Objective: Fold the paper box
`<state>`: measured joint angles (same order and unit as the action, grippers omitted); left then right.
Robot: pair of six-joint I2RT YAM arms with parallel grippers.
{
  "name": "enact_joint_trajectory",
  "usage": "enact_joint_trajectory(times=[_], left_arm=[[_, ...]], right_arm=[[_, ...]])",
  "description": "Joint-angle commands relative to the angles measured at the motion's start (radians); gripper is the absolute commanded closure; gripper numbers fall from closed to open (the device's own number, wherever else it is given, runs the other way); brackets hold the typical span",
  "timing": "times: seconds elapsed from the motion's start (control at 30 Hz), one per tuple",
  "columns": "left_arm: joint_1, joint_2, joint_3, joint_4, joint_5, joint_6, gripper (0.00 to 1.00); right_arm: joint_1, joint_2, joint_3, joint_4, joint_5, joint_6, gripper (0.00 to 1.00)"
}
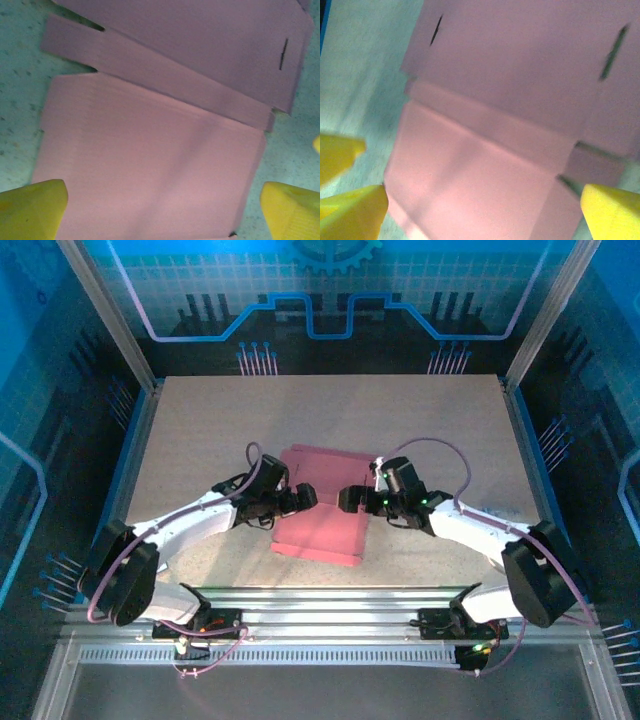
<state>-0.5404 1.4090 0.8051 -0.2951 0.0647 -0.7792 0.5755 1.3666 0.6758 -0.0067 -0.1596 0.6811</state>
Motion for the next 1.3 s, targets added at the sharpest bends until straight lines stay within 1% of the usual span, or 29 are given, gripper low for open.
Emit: enact_joint_trajectory(times=[0.0,0.13,0.27,0.4,0.47,0.57,0.7,0.83,0.97,1.07,1.13,1.27], left_arm=[[0.017,0.059,0.019,-0.013,0.035,0.096,0.01],[0.018,0.108,0.011,0.022,0.041,0.105,0.01],[0.017,0.125,-0.029,0.081,0.081,0.053,0.01],[0.011,0.093,-0.101,0.128,0.098,-0.017,0.01],[-0.002,0.071,-0.136,0.147,0.101,-0.047,0.01],[-0.036,0.036,-0.173,0.159,0.098,-0.086,0.01],[-0.093,-0.011,-0.205,0.163,0.084,-0.144,0.01],[-0.136,-0.057,-0.233,0.159,0.07,-0.186,0.0],[-0.127,-0.114,-0.217,0.074,0.018,-0.157,0.01],[-0.101,-0.133,-0.182,0.012,0.023,-0.125,0.01],[-0.074,-0.145,-0.159,-0.016,0.034,-0.101,0.01],[0.025,-0.139,-0.107,-0.069,0.069,-0.02,0.01]], right_arm=[[0.076,-0.021,-0.039,0.039,-0.03,0.038,0.0],[0.143,0.007,-0.052,0.044,-0.02,0.056,0.0],[0.163,0.046,-0.081,0.081,-0.015,0.092,0.0],[0.167,0.086,-0.094,0.087,-0.01,0.109,0.0],[0.167,0.096,-0.101,0.085,-0.003,0.115,0.0],[0.166,0.09,-0.112,0.049,0.041,0.126,0.0],[0.163,0.052,-0.141,0.001,0.121,0.143,0.0],[0.15,0.004,-0.166,-0.031,0.143,0.135,0.0],[0.15,-0.044,-0.172,-0.051,0.118,0.105,0.0],[0.156,-0.088,-0.162,-0.07,0.09,0.074,0.0],[0.166,-0.134,-0.159,-0.083,0.094,0.06,0.0],[0.171,-0.218,-0.157,-0.104,0.09,0.04,0.0]])
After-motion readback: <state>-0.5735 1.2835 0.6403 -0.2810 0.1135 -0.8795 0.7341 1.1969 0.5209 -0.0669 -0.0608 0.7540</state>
